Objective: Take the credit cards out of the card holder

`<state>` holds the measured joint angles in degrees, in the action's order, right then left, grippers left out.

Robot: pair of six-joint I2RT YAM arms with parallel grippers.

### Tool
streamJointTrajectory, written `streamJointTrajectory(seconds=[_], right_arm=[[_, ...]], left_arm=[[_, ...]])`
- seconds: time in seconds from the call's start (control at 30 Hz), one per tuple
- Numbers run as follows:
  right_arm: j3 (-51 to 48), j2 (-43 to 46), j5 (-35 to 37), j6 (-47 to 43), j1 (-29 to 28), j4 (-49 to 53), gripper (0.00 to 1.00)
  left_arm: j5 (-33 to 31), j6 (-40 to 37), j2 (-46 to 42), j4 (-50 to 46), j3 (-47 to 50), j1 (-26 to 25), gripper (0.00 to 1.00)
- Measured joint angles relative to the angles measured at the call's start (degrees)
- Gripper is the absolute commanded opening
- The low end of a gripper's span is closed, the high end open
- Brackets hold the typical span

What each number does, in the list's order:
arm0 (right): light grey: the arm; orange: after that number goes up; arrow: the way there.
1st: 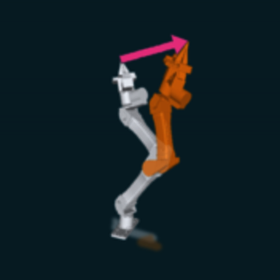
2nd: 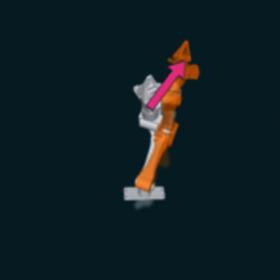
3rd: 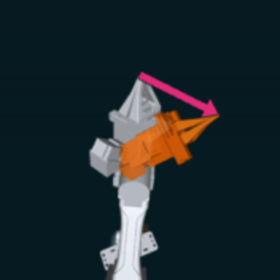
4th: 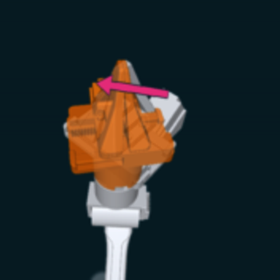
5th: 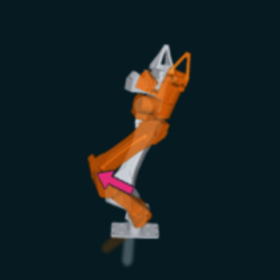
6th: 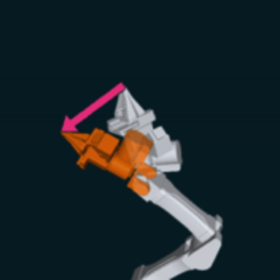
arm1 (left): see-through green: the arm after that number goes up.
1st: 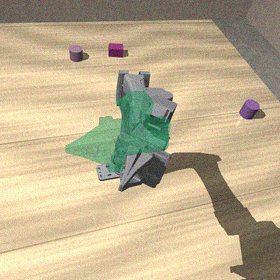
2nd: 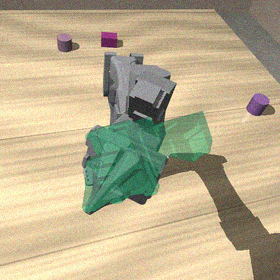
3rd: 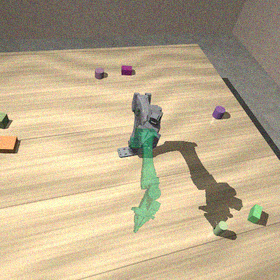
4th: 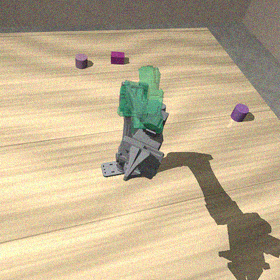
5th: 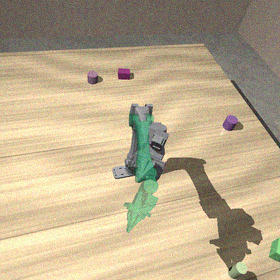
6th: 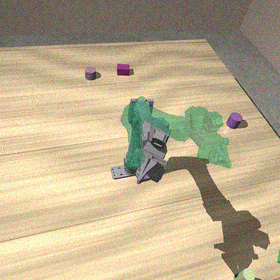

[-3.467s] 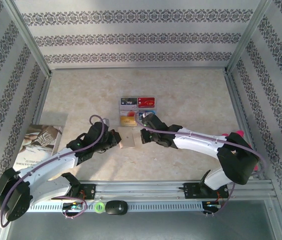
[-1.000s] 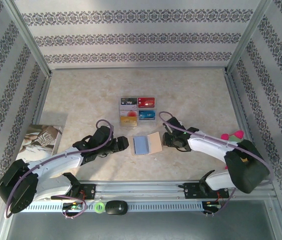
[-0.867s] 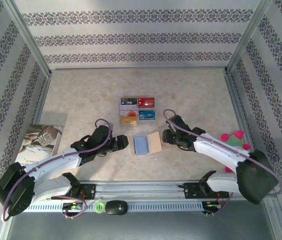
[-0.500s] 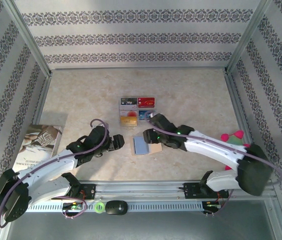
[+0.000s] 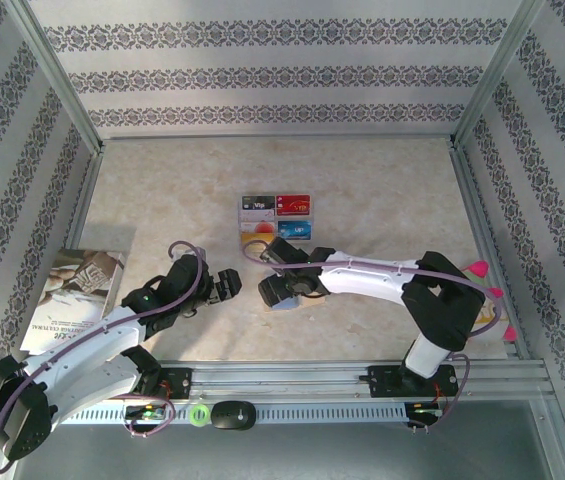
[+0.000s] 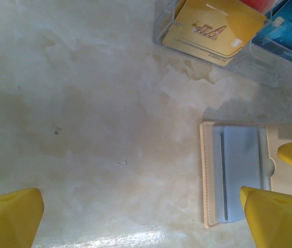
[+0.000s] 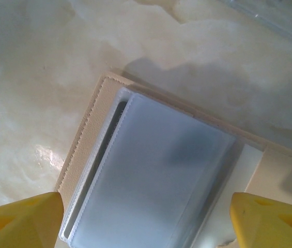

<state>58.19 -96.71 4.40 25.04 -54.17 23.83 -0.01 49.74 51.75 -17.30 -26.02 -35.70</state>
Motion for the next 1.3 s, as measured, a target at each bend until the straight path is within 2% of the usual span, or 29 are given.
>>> streamJointTrajectory(seconds=[0.3, 0.5, 0.57, 0.97, 1.2, 1.3], right_arm=[[0.31, -2.27, -0.46, -0.66, 0.00, -0.02, 0.83], [-0.13, -3.15, -0.72, -0.59, 0.00, -0.61, 0.73], [-0.70, -3.15, -1.07, -0.44, 0.00, -1.62, 0.70], [-6.29, -0.48, -1.92, 0.68, 0.31, -10.01, 0.58], [-9.62, 1.01, -4.31, 1.07, 1.92, -15.23, 0.38], [-10.67, 1.22, -5.81, 1.60, 2.69, -17.40, 0.28]], left_arm=[[0.42, 0.02, 0.00, -0.04, 0.28, 0.24, 1.00], [1.05, 0.20, 0.31, 0.02, 0.31, 0.26, 1.00], [1.64, 0.17, 0.92, 0.13, 0.31, 0.28, 0.97], [6.97, 0.20, 10.29, 5.75, 0.02, -0.04, 0.89], [7.65, 0.20, 14.95, 8.37, -2.27, -1.64, 0.85], [7.74, 0.13, 17.66, 9.25, -3.63, -2.95, 0.78]])
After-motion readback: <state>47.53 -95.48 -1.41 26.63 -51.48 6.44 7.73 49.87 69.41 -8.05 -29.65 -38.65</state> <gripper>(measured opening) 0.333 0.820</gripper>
